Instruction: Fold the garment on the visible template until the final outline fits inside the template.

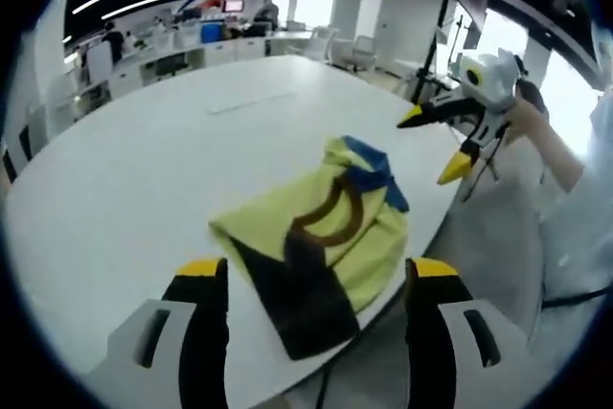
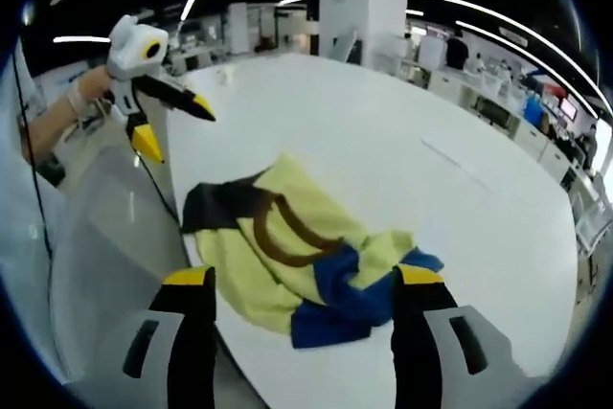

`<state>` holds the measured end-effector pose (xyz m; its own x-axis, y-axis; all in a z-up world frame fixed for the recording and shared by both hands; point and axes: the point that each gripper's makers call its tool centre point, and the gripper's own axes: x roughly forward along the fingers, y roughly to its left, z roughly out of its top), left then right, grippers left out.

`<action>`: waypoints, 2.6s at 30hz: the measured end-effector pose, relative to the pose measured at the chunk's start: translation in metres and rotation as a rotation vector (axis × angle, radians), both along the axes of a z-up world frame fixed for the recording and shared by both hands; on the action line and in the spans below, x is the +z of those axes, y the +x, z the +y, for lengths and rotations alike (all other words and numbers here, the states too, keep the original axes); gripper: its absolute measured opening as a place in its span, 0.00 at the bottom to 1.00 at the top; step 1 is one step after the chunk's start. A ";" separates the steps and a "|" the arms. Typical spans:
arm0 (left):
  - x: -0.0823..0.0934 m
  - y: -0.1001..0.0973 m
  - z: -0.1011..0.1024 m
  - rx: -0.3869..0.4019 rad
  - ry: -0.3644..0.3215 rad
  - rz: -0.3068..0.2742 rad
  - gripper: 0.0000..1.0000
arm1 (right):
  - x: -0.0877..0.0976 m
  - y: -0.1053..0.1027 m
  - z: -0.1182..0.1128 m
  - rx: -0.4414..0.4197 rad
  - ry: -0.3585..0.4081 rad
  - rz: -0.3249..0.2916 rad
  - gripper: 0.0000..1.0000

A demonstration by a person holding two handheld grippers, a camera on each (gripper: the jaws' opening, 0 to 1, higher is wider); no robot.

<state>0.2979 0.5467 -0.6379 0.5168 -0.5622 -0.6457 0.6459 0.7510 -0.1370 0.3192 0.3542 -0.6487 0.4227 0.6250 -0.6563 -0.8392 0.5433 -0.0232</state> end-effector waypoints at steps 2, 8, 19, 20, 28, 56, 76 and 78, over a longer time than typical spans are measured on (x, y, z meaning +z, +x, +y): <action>-0.003 -0.001 -0.001 0.000 -0.004 0.013 0.71 | -0.002 0.000 0.000 0.002 -0.001 0.012 0.73; -0.004 0.002 -0.002 -0.002 0.000 0.015 0.69 | -0.004 0.003 0.000 0.011 -0.002 0.018 0.70; -0.012 0.008 -0.006 -0.014 0.002 0.024 0.65 | -0.006 0.010 0.003 0.026 0.000 0.020 0.63; -0.013 0.009 -0.006 -0.016 0.005 0.021 0.66 | -0.007 0.011 0.003 0.026 0.001 0.021 0.62; -0.023 0.012 -0.008 -0.026 0.001 0.037 0.62 | -0.014 0.012 0.007 0.032 0.004 0.038 0.60; -0.041 0.024 -0.008 0.002 -0.018 0.054 0.51 | -0.022 0.021 0.011 0.031 0.002 0.063 0.52; -0.058 0.028 -0.015 -0.007 0.000 0.090 0.43 | -0.035 0.024 0.007 0.019 -0.013 0.088 0.51; -0.062 0.028 -0.014 -0.007 0.015 0.095 0.42 | -0.037 0.023 0.007 0.020 -0.013 0.092 0.51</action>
<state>0.3256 0.5330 -0.6997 0.4493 -0.5551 -0.7000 0.6358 0.7491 -0.1860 0.3423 0.3616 -0.6854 0.3478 0.6237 -0.7000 -0.8489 0.5264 0.0472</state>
